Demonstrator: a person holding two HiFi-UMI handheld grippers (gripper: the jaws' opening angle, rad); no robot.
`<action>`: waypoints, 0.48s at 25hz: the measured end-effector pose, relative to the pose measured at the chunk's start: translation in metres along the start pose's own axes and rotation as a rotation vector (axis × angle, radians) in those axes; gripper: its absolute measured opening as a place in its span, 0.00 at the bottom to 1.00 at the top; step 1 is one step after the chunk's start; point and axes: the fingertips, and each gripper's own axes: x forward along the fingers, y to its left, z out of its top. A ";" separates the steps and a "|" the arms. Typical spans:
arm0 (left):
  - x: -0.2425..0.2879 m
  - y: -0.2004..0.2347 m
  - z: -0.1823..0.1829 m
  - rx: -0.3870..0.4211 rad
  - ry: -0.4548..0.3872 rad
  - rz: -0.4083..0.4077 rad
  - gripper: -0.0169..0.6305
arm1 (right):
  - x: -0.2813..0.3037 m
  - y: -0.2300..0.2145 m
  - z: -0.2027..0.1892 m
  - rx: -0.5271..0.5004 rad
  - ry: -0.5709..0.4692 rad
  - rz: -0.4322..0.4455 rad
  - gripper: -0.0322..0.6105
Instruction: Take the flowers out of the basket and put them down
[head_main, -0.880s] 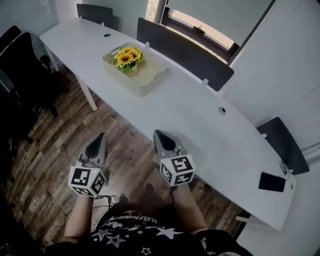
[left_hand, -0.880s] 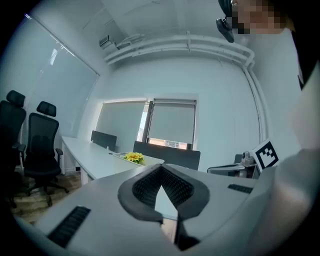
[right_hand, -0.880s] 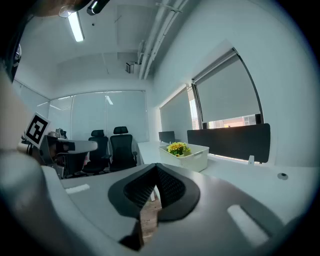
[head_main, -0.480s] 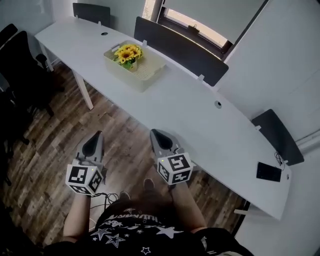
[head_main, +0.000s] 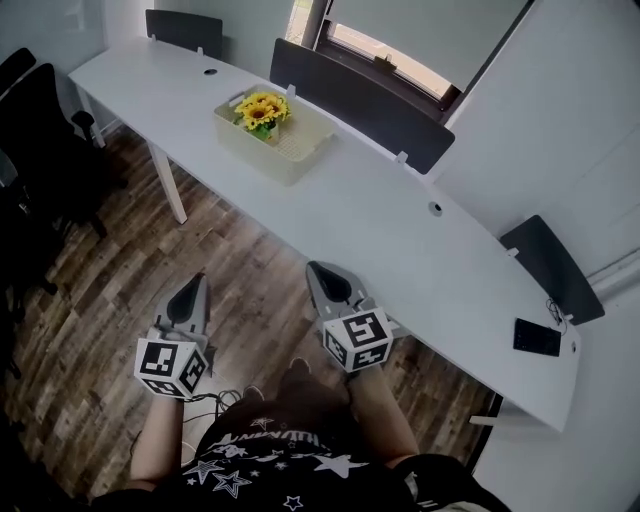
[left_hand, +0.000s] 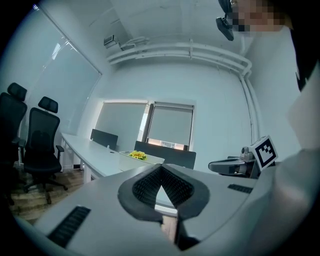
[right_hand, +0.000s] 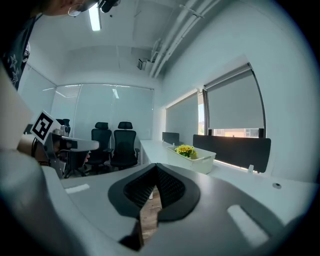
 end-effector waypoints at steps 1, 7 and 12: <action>0.000 0.003 0.003 0.000 -0.004 0.003 0.04 | 0.001 -0.002 0.001 0.017 -0.001 -0.015 0.05; 0.002 0.013 0.007 0.008 -0.013 0.017 0.04 | 0.007 -0.012 -0.004 0.053 0.000 -0.063 0.05; 0.014 0.025 0.003 0.012 0.007 0.042 0.04 | 0.034 -0.025 -0.012 0.091 -0.001 -0.052 0.05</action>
